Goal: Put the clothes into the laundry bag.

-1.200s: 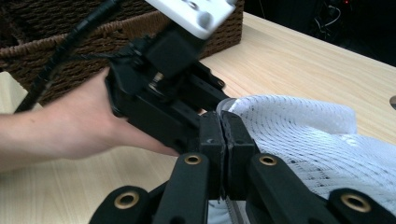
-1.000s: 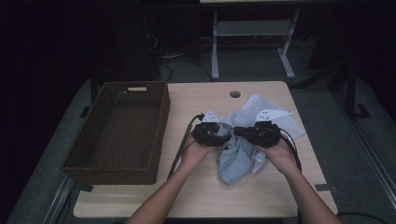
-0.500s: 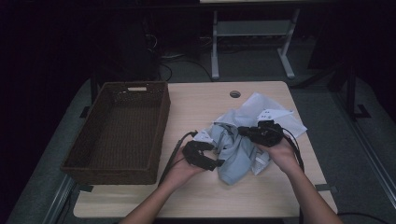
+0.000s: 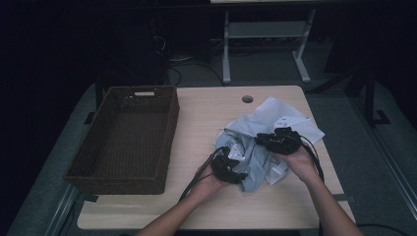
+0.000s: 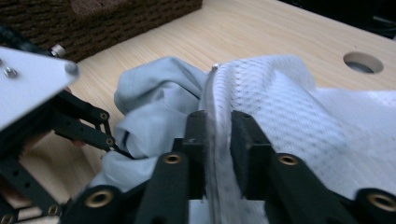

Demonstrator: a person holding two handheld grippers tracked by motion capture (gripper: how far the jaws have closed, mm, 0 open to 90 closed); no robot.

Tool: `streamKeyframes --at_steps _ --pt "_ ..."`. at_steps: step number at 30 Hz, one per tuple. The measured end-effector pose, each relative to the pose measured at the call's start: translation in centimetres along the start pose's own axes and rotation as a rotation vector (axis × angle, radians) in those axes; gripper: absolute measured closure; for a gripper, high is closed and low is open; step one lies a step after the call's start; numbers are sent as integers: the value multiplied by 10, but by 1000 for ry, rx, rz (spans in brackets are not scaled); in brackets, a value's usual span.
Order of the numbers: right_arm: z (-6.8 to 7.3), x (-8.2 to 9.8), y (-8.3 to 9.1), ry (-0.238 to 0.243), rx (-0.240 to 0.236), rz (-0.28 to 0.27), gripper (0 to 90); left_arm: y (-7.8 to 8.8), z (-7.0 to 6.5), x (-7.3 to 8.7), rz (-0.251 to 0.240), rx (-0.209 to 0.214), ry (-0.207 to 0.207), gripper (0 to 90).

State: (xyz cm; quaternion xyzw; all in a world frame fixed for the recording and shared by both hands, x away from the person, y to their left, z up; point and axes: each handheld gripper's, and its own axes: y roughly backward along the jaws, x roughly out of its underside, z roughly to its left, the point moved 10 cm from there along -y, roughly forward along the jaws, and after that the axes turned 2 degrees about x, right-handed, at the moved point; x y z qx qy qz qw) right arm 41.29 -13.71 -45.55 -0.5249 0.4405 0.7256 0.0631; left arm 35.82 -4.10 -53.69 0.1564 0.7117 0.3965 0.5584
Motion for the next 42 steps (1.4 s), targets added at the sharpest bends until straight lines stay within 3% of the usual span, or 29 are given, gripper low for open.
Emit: streamKeyframes --at_steps 4,10,13,15,17,19,22,26,32,36,42 --pt "-4 11 8 -15 9 17 636 0 1 1 -2 5 1 554" --pt "-3 37 17 7 16 79 574 0 2 1 -2 -3 9 584" --pt "-1 42 9 32 25 107 594 0 3 1 -6 -8 15 625" --pt "0 47 4 62 45 135 706 0 4 1 -5 -10 19 681" --pt "0 47 5 58 42 137 801 1 4 1 -10 1 29 745" --pt "0 43 10 47 32 118 852 1 5 1 -12 18 36 803" --pt "2 33 19 32 10 78 880 4 5 0 -22 59 70 822" --pt "5 25 26 11 -20 36 882 17 4 -10 -80 79 88 827" --pt "11 17 32 19 -43 7 883 38 6 -43 -204 52 76 828" --pt "13 10 39 15 -52 -20 885 32 12 -64 -239 21 84 828" --pt "13 7 44 -5 -63 -40 886 12 20 -81 -255 -29 115 827"
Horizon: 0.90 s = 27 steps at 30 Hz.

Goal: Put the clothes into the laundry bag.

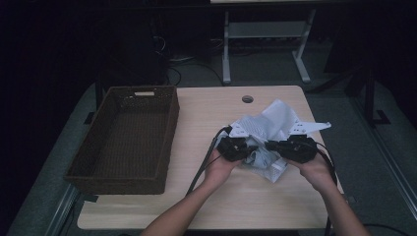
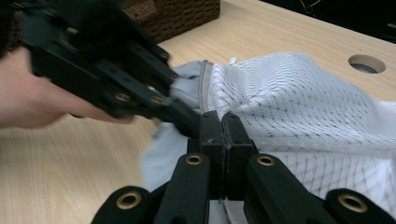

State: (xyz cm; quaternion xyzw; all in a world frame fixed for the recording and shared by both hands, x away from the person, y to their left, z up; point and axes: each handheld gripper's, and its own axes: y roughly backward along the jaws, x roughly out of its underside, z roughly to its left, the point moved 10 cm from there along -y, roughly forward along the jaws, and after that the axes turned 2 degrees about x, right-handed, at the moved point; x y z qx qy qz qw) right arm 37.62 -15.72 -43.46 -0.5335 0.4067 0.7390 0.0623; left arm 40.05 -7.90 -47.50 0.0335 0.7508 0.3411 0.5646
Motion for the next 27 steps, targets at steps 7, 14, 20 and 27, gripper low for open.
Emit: streamKeyframes --at_steps 7,14,20,27 --pt "2 -2 2 -3 -9 -7 886 -28 10 -7 -22 -53 51 827" --pt "3 0 1 -6 -13 1 888 -29 22 -22 -132 -74 142 827" --pt "7 0 -2 3 -16 7 888 -45 21 -15 -120 -78 129 819" --pt "0 1 1 -9 -6 3 887 -39 19 -8 -84 -36 104 676"
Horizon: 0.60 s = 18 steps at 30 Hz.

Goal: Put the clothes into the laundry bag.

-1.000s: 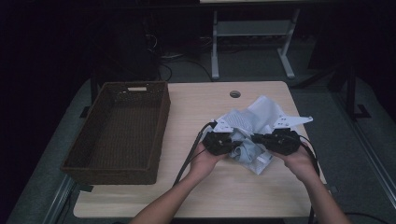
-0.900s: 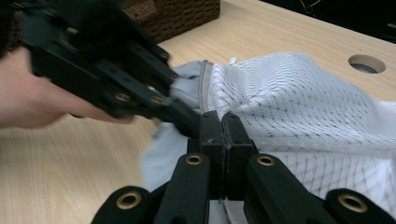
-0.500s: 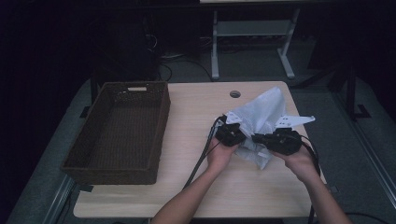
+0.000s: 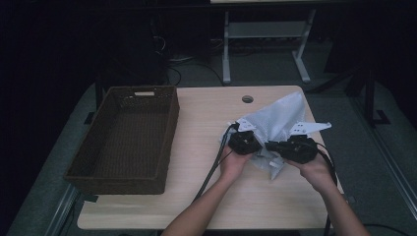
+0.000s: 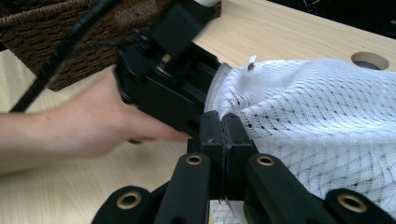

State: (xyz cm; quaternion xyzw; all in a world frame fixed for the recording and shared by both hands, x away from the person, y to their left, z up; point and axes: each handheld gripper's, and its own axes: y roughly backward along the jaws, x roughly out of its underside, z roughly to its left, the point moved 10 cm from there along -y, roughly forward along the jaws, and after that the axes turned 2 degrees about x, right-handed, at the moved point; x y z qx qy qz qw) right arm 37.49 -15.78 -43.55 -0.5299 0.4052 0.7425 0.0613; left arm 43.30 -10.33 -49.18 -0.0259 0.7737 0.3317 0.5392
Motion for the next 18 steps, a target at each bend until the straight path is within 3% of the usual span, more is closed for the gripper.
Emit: streamKeyframes --at_steps 5,9,12,14,18 --pt "-2 2 -1 2 5 6 887 26 2 1 52 32 -28 493" --pt "-3 3 -1 5 12 14 885 57 10 2 76 29 -60 420" --pt "-3 3 -2 2 12 15 885 81 23 1 87 0 -75 408" --pt "-3 4 -3 4 13 21 884 93 38 1 95 -56 -88 411" --pt "-3 5 -5 5 17 28 884 97 73 1 88 -136 -31 427"
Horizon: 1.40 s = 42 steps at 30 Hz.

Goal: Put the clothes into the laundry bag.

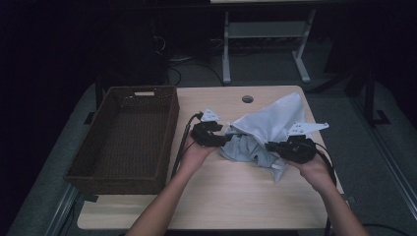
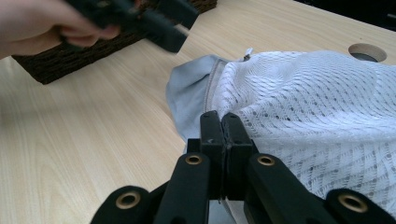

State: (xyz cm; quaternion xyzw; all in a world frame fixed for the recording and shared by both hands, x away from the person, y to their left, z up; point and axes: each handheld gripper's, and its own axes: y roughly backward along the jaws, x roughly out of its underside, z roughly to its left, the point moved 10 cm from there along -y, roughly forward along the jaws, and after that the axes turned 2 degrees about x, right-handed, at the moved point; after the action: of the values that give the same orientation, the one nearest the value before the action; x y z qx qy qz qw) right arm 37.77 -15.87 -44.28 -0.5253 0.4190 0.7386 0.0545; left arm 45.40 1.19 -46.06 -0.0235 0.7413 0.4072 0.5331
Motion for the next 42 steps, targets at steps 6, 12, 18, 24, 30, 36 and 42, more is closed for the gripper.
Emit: streamKeyframes --at_steps 6,12,18,24,30,36,42 --pt "-3 1 0 -6 1 -1 884 -29 38 12 66 -61 58 443" --pt "-7 4 1 -17 2 1 884 -54 58 21 132 -82 63 452" --pt "-8 5 2 -22 0 -1 884 -67 55 27 131 2 80 438" --pt "-8 5 1 -18 2 3 884 -75 44 28 150 76 51 602" --pt "-10 5 2 -22 3 -1 884 -74 37 28 182 106 23 875" --pt "-12 6 3 -27 10 -1 884 -63 29 27 179 123 20 885" --pt "-15 7 4 -34 18 -3 884 -47 20 33 177 114 11 888"
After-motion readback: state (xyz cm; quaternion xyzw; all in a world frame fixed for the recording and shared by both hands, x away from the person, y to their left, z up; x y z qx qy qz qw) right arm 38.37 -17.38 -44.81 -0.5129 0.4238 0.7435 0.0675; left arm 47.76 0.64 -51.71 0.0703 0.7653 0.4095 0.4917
